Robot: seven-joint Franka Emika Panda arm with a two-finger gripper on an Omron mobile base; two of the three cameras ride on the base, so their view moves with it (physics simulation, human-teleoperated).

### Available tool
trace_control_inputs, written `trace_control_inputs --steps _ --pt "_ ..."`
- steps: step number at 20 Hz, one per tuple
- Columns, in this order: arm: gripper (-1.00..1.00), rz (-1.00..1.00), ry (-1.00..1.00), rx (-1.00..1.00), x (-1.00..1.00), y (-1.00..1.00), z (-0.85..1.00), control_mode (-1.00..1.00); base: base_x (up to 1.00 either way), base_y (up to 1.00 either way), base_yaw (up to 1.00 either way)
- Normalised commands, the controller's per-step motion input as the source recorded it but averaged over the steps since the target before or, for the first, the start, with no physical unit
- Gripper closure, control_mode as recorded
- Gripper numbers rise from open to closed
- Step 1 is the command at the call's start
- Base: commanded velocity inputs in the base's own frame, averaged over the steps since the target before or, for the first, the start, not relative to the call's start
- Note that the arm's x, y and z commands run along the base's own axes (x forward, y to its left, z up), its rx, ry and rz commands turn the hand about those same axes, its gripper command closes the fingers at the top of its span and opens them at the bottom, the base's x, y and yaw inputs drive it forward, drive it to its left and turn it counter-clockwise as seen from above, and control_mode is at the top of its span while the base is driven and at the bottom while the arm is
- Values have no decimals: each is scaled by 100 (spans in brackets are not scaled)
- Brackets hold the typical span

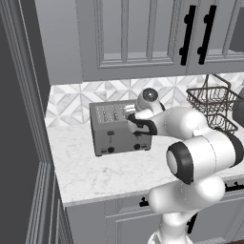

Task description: Start the toaster. Once the lever pops up, take the bread to the plate on the dining counter.

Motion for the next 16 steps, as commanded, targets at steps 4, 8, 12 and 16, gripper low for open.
trace_control_inputs --steps 4,8,12,16 --pt "-100 0 0 0 0 0 0 -100 0 0 0" --pt "-100 0 0 0 0 0 0 -100 0 0 0" --pt "-100 0 0 0 0 0 0 -100 0 0 0" --pt "-100 0 0 0 0 0 0 -100 0 0 0"
